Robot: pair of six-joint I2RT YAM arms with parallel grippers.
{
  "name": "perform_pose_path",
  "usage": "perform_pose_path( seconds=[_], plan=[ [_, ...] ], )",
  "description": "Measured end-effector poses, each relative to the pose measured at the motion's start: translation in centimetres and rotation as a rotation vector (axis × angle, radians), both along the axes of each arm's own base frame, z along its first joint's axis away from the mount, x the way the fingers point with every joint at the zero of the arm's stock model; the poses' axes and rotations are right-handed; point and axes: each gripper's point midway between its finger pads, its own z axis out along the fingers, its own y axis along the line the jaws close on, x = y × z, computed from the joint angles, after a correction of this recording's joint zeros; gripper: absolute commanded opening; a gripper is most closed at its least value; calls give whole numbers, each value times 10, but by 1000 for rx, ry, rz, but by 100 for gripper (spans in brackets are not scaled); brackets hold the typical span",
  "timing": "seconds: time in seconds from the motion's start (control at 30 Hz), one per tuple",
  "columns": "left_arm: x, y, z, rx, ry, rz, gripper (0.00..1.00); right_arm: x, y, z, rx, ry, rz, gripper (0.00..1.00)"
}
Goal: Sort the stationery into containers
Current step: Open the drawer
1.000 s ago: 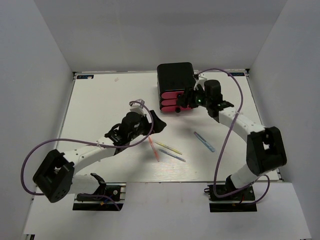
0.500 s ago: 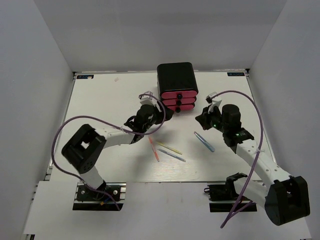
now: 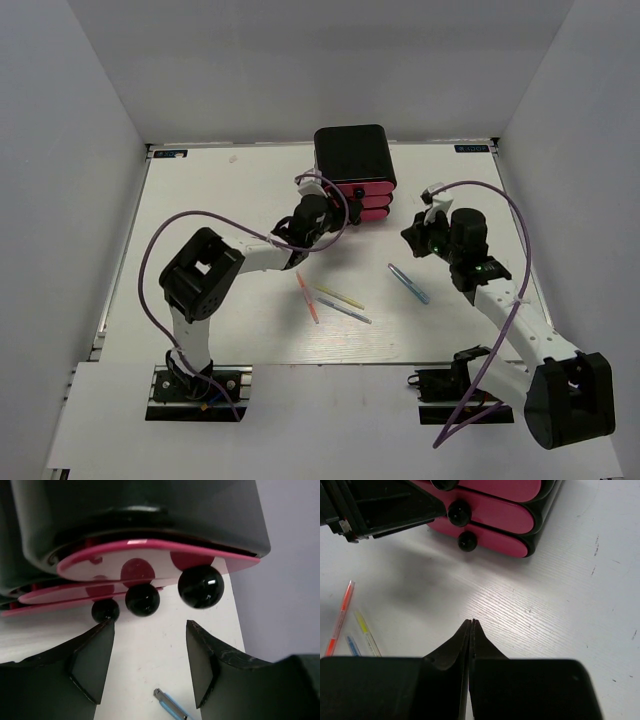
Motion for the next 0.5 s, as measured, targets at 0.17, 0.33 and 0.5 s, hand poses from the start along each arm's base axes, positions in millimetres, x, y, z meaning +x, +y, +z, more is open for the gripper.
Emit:
perform_pose_path(
  seconds=[0.17,0.33,0.5],
  plan=[
    [9,-7,-2,2,4,3,69,1,-6,-4,7,11,-25,0],
    [13,-9,-14,23,24,10,69,4,-10,-1,20,6,-44,0],
    [13,-8,-16,36,35,18,65,4,-12,-6,20,14,-52,0]
  ],
)
